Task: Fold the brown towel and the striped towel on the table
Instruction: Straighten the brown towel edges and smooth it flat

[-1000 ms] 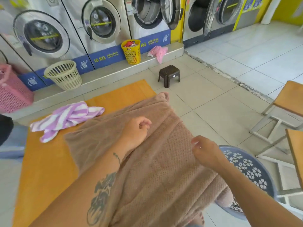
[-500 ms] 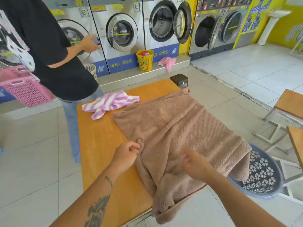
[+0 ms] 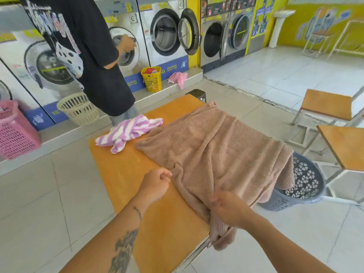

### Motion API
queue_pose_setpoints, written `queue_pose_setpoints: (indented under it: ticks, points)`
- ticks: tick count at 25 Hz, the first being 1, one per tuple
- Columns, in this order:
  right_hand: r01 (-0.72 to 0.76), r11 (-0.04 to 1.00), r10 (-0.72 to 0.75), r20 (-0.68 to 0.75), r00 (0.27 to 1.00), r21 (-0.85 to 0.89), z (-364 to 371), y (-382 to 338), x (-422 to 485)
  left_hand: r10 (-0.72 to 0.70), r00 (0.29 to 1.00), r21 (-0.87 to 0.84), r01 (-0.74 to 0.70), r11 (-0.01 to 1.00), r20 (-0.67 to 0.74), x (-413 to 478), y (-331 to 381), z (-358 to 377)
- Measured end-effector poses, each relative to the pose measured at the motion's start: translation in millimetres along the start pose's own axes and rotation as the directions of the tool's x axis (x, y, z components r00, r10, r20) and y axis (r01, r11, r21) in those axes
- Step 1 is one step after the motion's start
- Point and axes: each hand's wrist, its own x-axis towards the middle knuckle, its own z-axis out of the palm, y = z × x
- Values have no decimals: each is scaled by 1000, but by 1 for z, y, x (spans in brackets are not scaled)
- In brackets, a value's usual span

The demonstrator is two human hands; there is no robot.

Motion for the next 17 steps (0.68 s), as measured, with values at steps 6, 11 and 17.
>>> queue_pose_setpoints:
  ticks: [6, 11, 17]
  points:
    - [-310, 936, 275, -204, 940, -164, 80, -53, 47, 319, 926, 373, -374, 849, 204, 102, -45, -39]
    - [-581, 796, 457, -460, 761, -171, 107, -78, 78, 444, 805, 489, -592, 640, 394, 178, -67, -47]
    - [-499, 866, 420, -499, 758, -29, 116, -103, 101, 633, 659, 520, -737, 432, 406, 223, -85, -52]
